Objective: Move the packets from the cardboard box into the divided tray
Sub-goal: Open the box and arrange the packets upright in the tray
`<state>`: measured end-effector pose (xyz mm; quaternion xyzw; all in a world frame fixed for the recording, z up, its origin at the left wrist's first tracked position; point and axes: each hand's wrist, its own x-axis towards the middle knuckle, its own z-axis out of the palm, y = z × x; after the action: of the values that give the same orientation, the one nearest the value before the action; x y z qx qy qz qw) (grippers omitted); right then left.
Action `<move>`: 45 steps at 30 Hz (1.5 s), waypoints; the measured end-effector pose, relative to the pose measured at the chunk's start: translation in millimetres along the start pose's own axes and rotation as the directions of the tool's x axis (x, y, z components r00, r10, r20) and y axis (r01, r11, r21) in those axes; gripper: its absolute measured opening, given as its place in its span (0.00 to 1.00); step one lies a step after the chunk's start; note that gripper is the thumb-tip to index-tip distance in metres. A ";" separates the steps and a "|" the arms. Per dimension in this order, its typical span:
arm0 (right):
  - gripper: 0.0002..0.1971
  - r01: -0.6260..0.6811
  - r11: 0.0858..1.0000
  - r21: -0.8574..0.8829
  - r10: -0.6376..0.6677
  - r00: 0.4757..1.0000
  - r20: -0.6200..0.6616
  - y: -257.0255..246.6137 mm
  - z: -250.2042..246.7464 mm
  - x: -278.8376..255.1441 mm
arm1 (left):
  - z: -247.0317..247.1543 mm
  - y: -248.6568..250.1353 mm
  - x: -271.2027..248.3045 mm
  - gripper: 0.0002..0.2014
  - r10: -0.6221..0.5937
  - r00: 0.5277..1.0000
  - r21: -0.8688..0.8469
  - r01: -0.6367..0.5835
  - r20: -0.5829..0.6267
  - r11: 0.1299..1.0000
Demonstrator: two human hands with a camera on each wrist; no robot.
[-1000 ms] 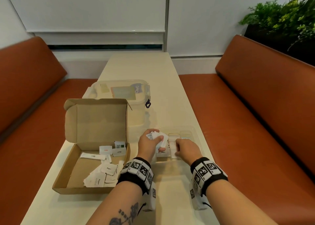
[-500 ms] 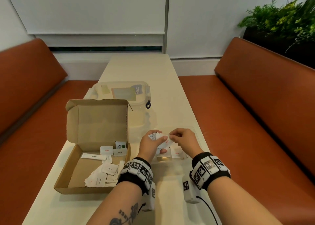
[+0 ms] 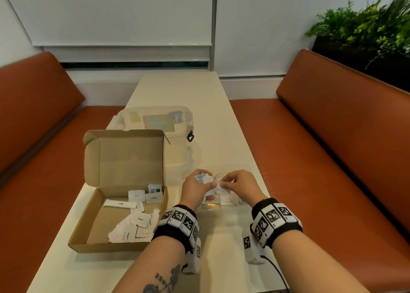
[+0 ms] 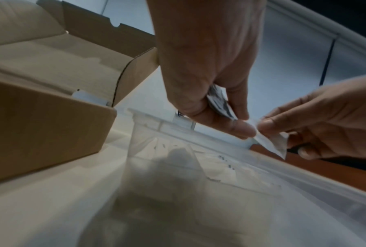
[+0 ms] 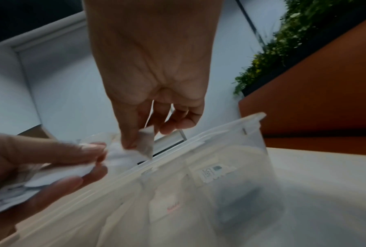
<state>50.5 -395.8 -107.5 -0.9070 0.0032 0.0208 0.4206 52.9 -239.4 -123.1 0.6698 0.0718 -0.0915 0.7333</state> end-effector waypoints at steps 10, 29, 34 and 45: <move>0.06 -0.057 0.988 -0.144 0.047 0.996 -0.071 10.3 -3.6 -0.1 | -5.4 -2.4 0.2 0.11 -0.016 0.997 -0.108 0.008 -0.071 0.994; 0.13 -0.025 0.910 -0.413 0.059 0.996 0.072 23.0 19.0 -1.3 | -9.2 -3.3 -1.3 0.12 -0.054 0.996 -0.249 0.035 -0.070 0.968; 0.19 -0.033 0.859 -0.511 0.081 0.994 0.073 18.0 23.3 2.4 | -9.1 -4.0 -0.7 0.13 -0.064 0.996 -0.241 0.049 -0.056 0.969; 0.05 0.002 0.990 0.142 0.006 0.999 -0.052 -8.7 22.2 2.6 | -11.8 -1.9 -0.1 0.13 -0.097 0.995 -0.173 0.100 0.024 0.980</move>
<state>52.5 -373.2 -115.4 -0.8749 0.0165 -0.0028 0.4841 52.6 -227.8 -126.0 0.5981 0.1068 -0.1264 0.7841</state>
